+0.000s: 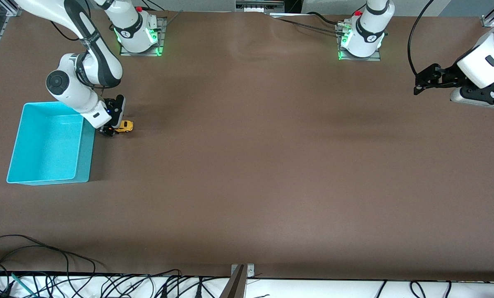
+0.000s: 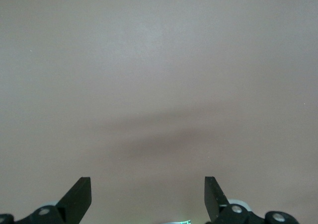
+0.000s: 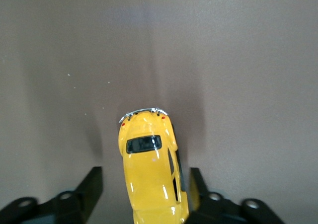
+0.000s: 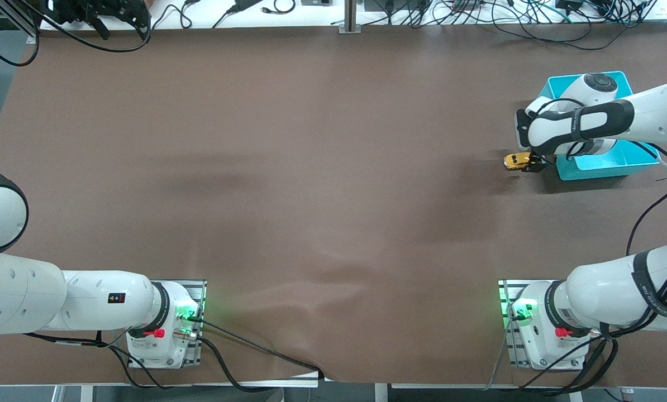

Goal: Wind up and store yellow beetle car
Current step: 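Lift the car with the right gripper and carry it over the box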

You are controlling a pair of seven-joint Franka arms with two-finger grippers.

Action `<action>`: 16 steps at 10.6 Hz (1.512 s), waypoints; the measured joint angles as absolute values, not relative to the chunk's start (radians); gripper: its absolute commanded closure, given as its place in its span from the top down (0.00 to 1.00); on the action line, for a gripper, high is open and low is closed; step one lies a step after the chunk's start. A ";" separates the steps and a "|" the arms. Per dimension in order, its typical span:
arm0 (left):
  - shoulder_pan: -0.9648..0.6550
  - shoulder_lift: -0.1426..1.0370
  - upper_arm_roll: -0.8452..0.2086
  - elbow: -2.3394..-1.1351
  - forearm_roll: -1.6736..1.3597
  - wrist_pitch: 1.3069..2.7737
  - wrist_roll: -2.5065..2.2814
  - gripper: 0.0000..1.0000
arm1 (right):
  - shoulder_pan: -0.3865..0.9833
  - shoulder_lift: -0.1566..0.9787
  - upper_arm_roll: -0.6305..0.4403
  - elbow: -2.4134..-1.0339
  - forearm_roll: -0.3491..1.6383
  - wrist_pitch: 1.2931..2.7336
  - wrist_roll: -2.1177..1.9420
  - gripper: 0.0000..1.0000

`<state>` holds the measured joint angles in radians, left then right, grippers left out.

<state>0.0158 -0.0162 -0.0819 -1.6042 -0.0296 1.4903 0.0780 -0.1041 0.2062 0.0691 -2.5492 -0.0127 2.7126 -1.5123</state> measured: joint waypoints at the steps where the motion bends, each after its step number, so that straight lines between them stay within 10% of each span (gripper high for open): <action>1: 0.016 -0.016 -0.082 -1.604 -0.030 1.490 0.078 1.00 | -0.104 0.206 0.070 -2.549 -0.013 2.715 -1.527 0.21; 3: 0.016 -0.016 -0.082 -1.604 -0.030 1.490 0.078 1.00 | -0.104 0.206 0.071 -2.549 -0.013 2.720 -1.557 0.00; 7: 0.016 -0.016 -0.082 -1.604 -0.030 1.490 0.078 1.00 | -0.104 0.162 0.092 -2.536 -0.013 2.683 -1.622 0.00; 16: 0.016 -0.016 -0.082 -1.604 -0.030 1.489 0.078 1.00 | -0.193 0.013 0.104 -2.195 -0.013 2.085 -1.964 0.00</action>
